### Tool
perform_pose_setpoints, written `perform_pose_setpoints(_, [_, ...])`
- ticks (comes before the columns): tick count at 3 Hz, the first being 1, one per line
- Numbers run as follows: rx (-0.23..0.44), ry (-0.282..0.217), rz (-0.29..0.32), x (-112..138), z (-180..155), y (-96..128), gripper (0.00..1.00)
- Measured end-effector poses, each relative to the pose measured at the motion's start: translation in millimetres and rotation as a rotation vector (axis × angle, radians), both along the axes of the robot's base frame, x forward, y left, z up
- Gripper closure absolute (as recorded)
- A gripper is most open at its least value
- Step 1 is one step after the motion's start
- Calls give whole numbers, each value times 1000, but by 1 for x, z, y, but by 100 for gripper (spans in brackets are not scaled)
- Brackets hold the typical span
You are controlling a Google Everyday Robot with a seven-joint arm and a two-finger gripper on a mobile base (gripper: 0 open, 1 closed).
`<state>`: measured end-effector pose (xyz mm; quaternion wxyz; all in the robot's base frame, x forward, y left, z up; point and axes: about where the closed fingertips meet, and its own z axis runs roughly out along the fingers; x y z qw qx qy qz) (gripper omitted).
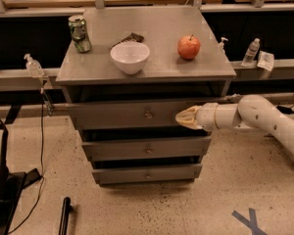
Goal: Close top drawer
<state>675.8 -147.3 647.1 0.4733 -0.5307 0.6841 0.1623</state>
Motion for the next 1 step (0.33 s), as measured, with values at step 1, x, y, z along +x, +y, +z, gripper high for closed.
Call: perform_pose_setpoints(1, [-46, 55, 8, -27, 2, -1, 100])
